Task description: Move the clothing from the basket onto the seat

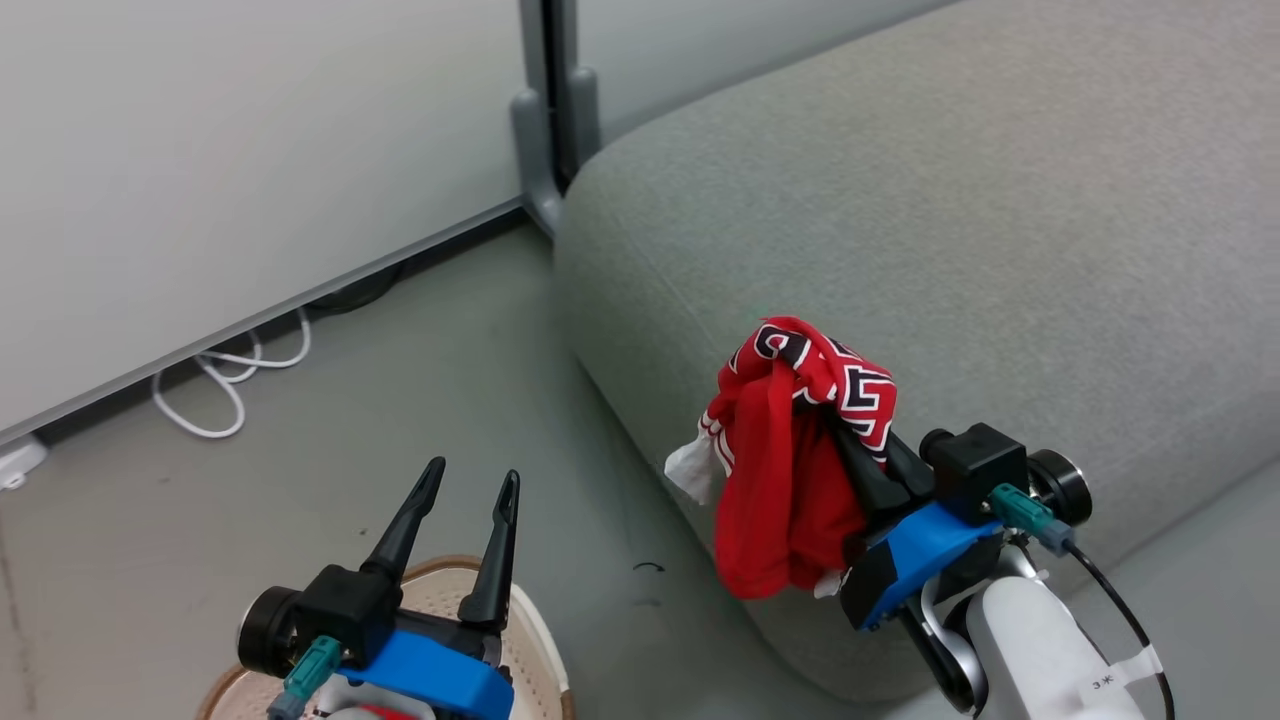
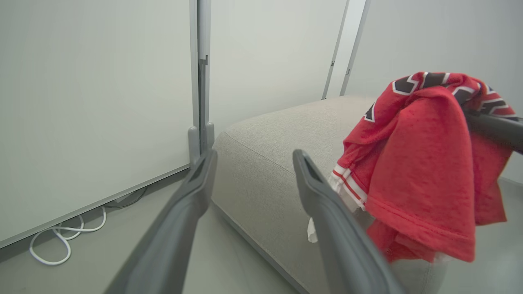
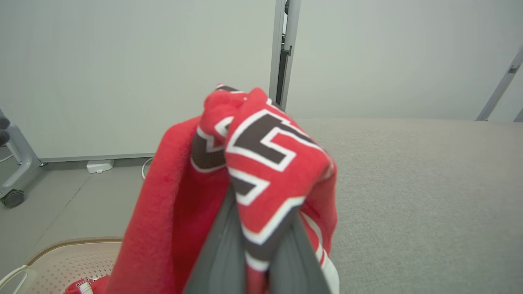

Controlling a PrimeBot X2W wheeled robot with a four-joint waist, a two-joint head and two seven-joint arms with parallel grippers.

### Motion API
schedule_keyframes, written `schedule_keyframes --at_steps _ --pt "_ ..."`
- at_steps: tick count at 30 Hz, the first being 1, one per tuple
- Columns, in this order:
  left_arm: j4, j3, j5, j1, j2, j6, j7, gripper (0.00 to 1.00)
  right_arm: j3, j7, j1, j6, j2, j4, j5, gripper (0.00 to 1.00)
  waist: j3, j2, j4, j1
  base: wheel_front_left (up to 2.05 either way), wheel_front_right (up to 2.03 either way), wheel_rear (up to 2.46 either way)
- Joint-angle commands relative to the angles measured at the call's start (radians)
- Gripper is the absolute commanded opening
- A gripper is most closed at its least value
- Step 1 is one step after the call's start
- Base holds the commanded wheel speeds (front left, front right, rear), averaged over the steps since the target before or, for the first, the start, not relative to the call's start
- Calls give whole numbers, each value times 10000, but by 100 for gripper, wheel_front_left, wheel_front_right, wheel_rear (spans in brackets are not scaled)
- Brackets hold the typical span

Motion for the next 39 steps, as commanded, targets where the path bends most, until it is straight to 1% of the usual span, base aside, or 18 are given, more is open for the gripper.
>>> schedule_keyframes --at_steps 1,5,9,13,19,20,24,26,27,28,29,30,37,39 --pt "-1 88 92 -163 66 -27 -47 100 -16 -96 77 5 -8 -131 55 0 206 -1 -400 1 0 0 0" --pt "49 82 146 -230 62 -63 -47 100 -138 -131 166 5 -8 -241 47 0 334 -1 -601 1 0 0 0" --pt "71 20 172 -295 66 -85 -47 100 -276 -143 226 5 -10 -307 26 0 414 -1 -642 1 0 0 0" --pt "50 13 189 -346 126 -85 -47 100 -369 -151 173 5 -10 -342 115 0 536 -1 -584 1 0 0 0" --pt "-54 -69 258 -504 222 -93 -48 100 -647 -239 -365 5 -11 -369 359 0 909 -1 -365 1 0 0 0" --pt "-106 -177 260 -633 267 -92 -48 100 -914 -303 -729 5 -13 -277 523 0 1159 -1 -202 1 0 0 0" --pt "-256 -424 313 -917 459 -94 -48 100 -1777 -389 -1860 5 -13 102 569 0 1849 -1 169 1 0 0 0" --pt "-358 -557 309 -1123 558 -95 -48 100 -2382 -407 -2594 5 -11 381 405 0 2305 -1 405 1 0 0 0" --pt "-433 -629 268 -1251 610 -95 -48 100 -2728 -342 -3006 5 -19 539 84 0 2582 -1 557 1 0 0 0" --pt "-433 -629 268 -1251 610 -95 -48 100 -2728 -342 -3006 5 -19 539 84 0 2582 -1 557 1 0 0 0" --pt "-585 -863 310 -1502 794 -95 -48 100 -3204 -294 -3808 5 -54 708 -397 0 3080 -1 861 1 0 0 0" --pt "-585 -863 310 -1502 794 -95 -48 100 -3204 -294 -3808 5 -54 708 -397 0 3080 -1 861 1 0 0 0" --pt "-1348 -1188 474 -2167 1452 -94 -35 100 -4989 -122 -6224 3 -1153 1275 -1191 0 4839 -1 1688 1 0 0 0" --pt "-1516 -1179 552 -2280 1619 -94 -21 100 -5596 -171 -6765 5 -1295 1451 -1293 0 5231 -1 1845 1 0 0 0"
